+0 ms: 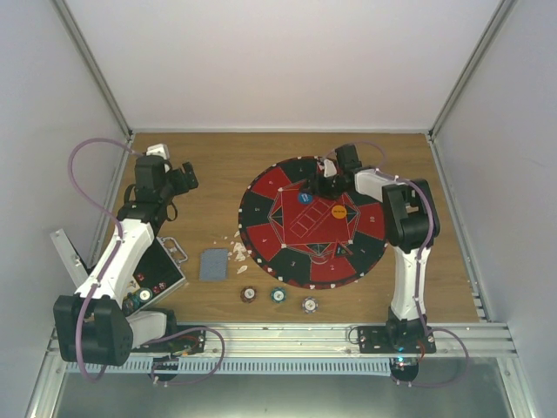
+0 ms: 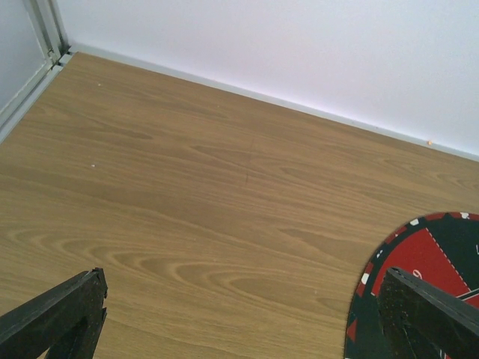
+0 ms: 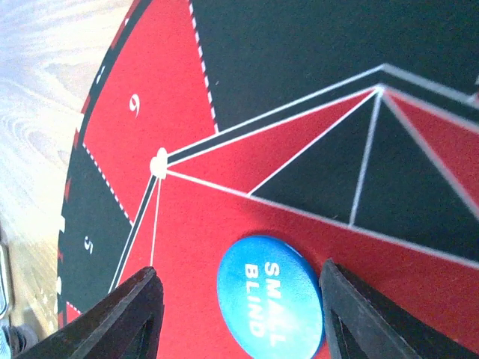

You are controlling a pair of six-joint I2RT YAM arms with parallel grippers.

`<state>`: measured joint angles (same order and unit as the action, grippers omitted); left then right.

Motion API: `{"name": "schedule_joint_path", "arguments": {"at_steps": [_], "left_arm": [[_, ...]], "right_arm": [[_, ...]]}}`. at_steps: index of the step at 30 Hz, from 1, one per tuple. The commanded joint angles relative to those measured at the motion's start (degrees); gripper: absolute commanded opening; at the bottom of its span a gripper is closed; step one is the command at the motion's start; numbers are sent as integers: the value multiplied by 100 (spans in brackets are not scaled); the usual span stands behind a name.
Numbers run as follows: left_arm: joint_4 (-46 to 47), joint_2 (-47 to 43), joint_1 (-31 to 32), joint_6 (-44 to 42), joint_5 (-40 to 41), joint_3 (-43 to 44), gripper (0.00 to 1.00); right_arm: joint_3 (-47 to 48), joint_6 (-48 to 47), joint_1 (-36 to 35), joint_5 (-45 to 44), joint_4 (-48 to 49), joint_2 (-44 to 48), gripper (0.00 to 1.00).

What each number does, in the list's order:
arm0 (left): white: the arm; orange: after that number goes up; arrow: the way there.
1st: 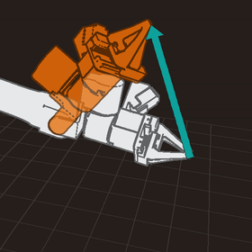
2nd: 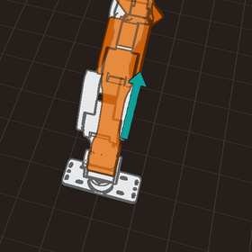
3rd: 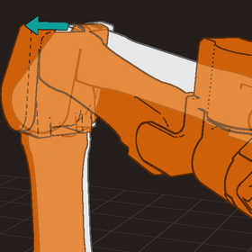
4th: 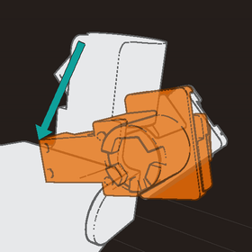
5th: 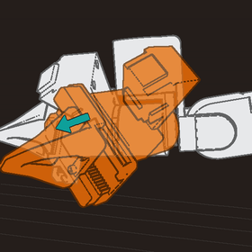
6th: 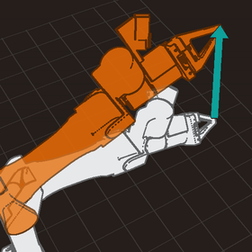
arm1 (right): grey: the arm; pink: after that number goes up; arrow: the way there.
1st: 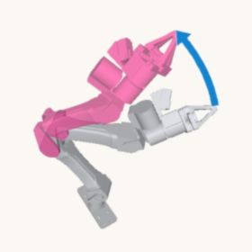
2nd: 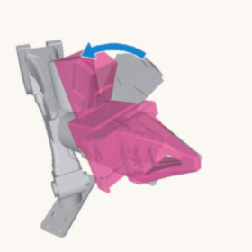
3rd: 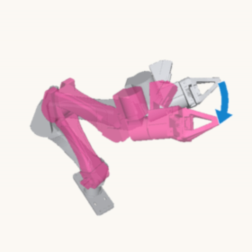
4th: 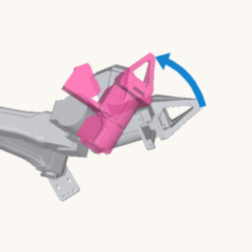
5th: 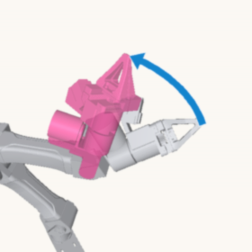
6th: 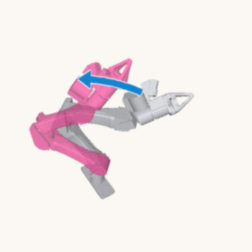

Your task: Distribute texas hold em gaming equipment

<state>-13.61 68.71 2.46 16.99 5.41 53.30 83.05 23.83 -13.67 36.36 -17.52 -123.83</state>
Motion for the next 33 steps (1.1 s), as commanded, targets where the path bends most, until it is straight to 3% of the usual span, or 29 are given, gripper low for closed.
{"name": "schedule_joint_path", "arguments": {"at_steps": [1,24,33], "left_arm": [[142,-114,-9,32,17,-130,99],[1,-265,-9,33,-188,-306,99],[-87,-442,-9,-19,-171,-363,99]], "right_arm": [[-467,-119,-298,227,-268,-15,59],[-168,-1058,-1206,539,-1241,-291,58],[-24,-990,-1435,207,-1230,-291,58]]}}
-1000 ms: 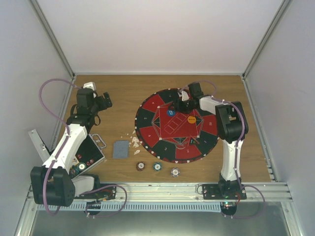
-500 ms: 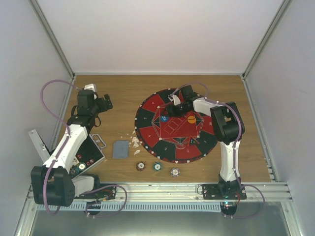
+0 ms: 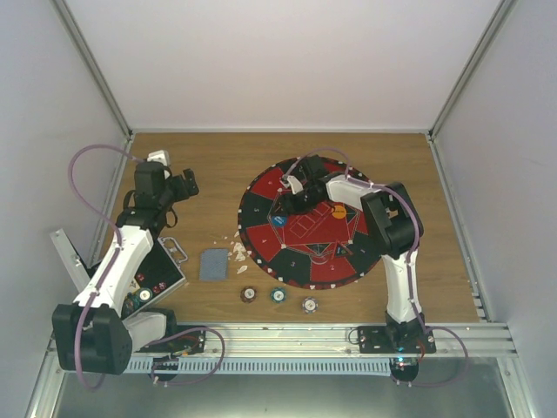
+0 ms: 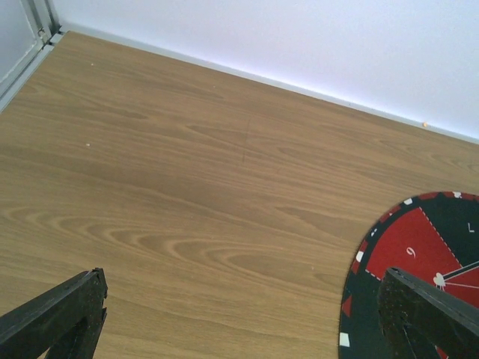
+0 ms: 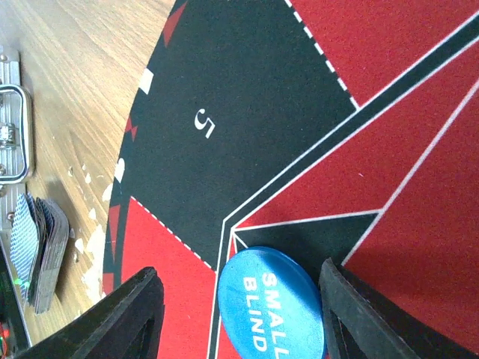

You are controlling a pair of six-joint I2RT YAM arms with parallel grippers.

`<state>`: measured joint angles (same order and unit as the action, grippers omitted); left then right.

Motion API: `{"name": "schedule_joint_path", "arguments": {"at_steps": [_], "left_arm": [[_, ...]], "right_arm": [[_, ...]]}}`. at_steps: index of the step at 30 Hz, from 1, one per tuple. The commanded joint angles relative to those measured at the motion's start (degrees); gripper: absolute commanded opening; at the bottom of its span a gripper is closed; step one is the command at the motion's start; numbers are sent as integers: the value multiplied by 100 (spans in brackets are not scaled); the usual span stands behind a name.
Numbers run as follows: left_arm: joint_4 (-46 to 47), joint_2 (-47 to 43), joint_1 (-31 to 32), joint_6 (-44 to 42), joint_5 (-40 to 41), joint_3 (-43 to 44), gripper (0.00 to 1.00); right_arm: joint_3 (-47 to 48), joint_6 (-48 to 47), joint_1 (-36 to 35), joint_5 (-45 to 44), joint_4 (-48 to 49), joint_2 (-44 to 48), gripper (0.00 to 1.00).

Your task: Distribute texas hold em gaming equipment

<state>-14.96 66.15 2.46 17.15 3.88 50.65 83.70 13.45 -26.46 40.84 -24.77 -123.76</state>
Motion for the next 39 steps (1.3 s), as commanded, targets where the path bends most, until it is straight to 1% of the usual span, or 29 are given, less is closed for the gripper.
{"name": "schedule_joint_path", "arguments": {"at_steps": [1,3,8,11,14,17,20,24,26,29,34,39], "left_arm": [[46,-209,-9,-44,-12,-105,99],[37,-241,-9,-61,7,-108,99],[6,-295,-9,-71,-1,-74,99],[-15,-346,-9,-88,29,-81,99],[-33,-386,-9,-114,58,-91,99],[-46,-410,-9,-109,71,-101,99],[-31,-410,-9,-60,22,-133,99],[-31,-408,-10,-11,-92,-182,99],[-46,-427,-11,-1,-126,-207,99],[-18,-527,-5,-5,-102,-299,99],[28,-593,-5,-53,-7,-395,99],[11,-609,0,-45,-47,-408,99]], "right_arm": [[-74,78,-155,-320,-480,-260,59],[101,135,-158,-478,-480,-184,60],[791,-4,-158,-933,-737,43,71],[816,-200,-164,-1251,-869,450,78],[373,-408,-162,-1532,-955,1183,86],[-391,-633,-250,-1941,-1038,2140,92],[-1063,-760,-466,-2370,-1422,3039,94],[-1859,-541,-1020,-2649,-2004,4184,92],[-2064,-307,-1595,-3034,-2288,4673,92],[-2347,182,-2362,-3535,-2607,5073,91],[-2726,872,-3467,-4131,-3020,5242,92],[-2954,1270,-4073,-4382,-3176,5141,93]]}}
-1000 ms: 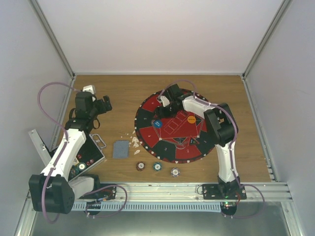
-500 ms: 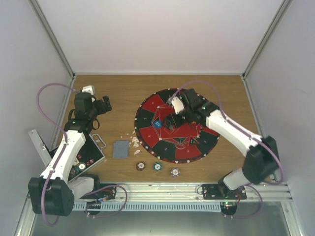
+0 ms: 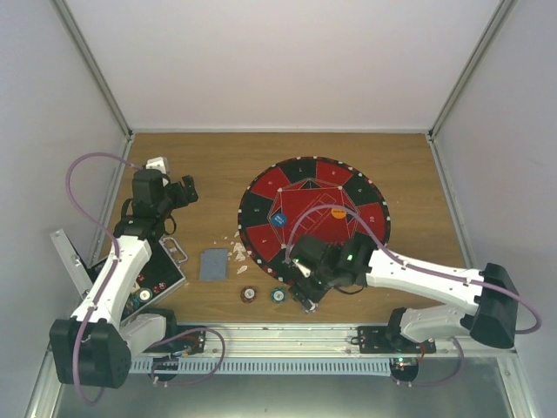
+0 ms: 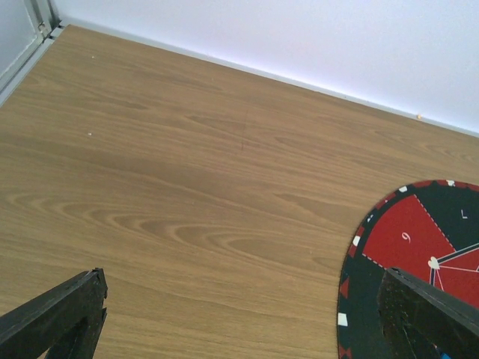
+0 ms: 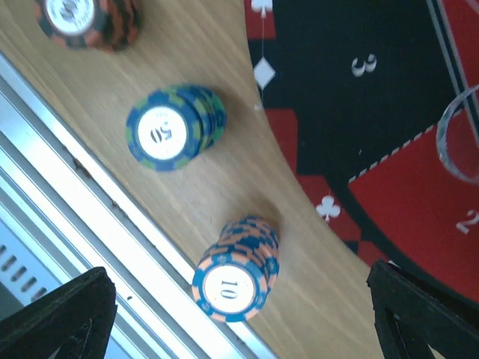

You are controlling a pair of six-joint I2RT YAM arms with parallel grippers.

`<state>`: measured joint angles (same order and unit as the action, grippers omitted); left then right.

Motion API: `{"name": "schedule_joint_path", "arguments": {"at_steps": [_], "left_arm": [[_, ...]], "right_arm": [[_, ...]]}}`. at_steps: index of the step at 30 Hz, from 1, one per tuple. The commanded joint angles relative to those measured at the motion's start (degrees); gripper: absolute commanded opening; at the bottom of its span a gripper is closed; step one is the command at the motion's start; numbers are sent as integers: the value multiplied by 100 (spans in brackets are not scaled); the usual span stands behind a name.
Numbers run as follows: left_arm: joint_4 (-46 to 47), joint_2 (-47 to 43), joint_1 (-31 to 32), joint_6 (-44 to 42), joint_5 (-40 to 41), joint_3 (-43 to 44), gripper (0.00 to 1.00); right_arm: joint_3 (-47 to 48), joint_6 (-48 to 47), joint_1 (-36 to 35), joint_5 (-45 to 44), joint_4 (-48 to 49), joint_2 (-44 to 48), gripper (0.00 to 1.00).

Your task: Distribute texas hold em gaming equipment

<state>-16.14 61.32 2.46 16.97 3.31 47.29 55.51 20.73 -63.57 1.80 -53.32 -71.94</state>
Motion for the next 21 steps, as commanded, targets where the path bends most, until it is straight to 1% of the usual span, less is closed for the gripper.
{"name": "schedule_joint_path", "arguments": {"at_steps": [1,7,15,21], "left_arm": [[129,-142,0,-27,9,-88,99],[150,-134,-4,8,-9,-163,99],[165,-42,-4,42,-22,-170,99],[175,-67,-6,51,-7,-195,99]], "right_arm": [[-190,571,-460,-498,-287,-77,93],[-416,553,-767,-528,-57,-425,91],[-494,671,-918,-707,-91,-827,90],[-539,785,-928,-757,-64,-972,81]]}}
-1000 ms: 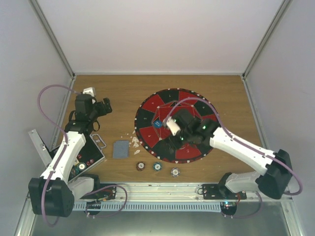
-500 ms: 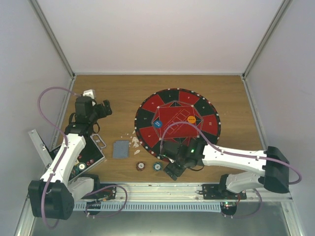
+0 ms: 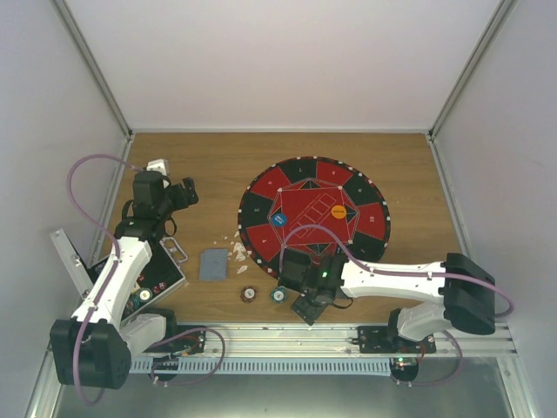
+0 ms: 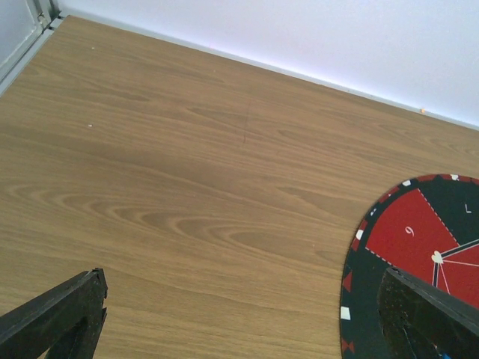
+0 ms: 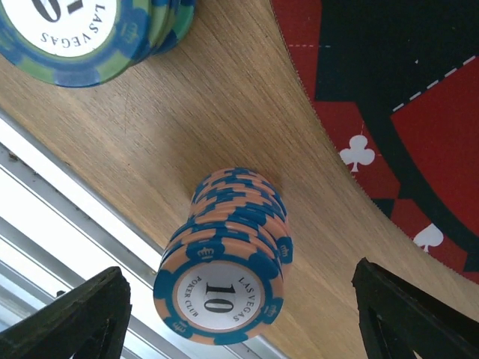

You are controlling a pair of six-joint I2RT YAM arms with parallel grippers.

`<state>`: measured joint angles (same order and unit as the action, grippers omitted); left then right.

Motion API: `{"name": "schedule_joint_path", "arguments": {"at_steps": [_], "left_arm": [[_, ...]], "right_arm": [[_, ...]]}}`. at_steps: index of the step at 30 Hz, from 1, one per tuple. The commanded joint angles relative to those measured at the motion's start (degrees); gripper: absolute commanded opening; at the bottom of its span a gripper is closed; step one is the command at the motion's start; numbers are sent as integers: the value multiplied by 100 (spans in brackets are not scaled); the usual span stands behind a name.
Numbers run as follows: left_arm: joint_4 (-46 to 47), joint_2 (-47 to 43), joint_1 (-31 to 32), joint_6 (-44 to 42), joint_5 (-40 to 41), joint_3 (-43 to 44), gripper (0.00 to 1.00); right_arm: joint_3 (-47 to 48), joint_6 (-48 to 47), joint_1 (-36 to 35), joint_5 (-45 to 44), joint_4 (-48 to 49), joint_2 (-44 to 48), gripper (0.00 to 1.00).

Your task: Distribute texas hold em gaming equipment

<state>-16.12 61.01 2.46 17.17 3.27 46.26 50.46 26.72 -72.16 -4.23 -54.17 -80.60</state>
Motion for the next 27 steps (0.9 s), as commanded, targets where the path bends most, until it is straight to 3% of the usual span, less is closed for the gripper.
{"name": "schedule_joint_path", "arguments": {"at_steps": [1,27], "left_arm": [[175,-37,-3,32,-10,-91,99],[154,-166,-3,85,-70,-174,99]], "right_arm": [[-40,206,-70,-161,21,-127,80],[-147,244,-70,96,218,-178,46]]}}
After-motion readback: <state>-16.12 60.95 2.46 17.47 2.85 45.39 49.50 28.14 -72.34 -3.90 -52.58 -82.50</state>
